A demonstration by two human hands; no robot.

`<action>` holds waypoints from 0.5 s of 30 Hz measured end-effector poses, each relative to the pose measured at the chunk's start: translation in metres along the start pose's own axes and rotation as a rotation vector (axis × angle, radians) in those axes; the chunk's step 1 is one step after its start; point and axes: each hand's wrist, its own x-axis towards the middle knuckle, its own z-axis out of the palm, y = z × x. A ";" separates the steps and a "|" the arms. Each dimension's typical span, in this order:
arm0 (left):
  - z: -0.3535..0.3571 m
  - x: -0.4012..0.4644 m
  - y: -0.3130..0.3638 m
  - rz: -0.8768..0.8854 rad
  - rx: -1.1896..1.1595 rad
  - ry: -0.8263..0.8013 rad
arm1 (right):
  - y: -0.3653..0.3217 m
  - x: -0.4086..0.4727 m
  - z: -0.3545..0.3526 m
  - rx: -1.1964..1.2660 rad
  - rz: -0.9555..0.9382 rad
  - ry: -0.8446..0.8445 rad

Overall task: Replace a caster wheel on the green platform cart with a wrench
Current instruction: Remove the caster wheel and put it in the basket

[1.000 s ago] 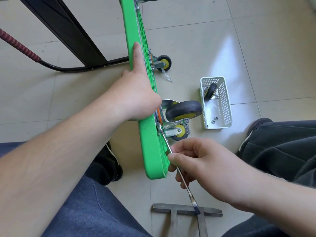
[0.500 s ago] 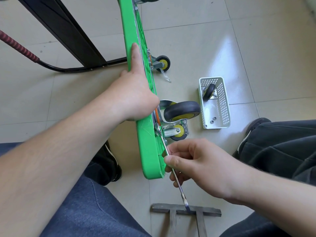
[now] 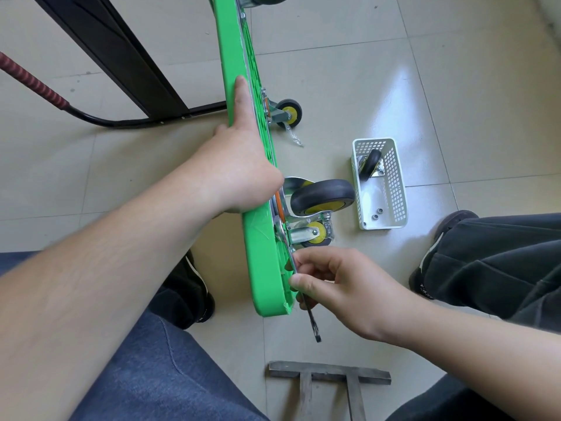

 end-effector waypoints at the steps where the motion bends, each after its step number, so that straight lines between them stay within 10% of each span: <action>1: 0.000 0.000 0.000 0.001 -0.001 -0.002 | 0.002 0.002 0.000 -0.029 -0.020 0.011; 15: 0.000 -0.001 0.000 -0.002 -0.017 -0.022 | 0.014 0.013 -0.004 -0.205 -0.106 0.094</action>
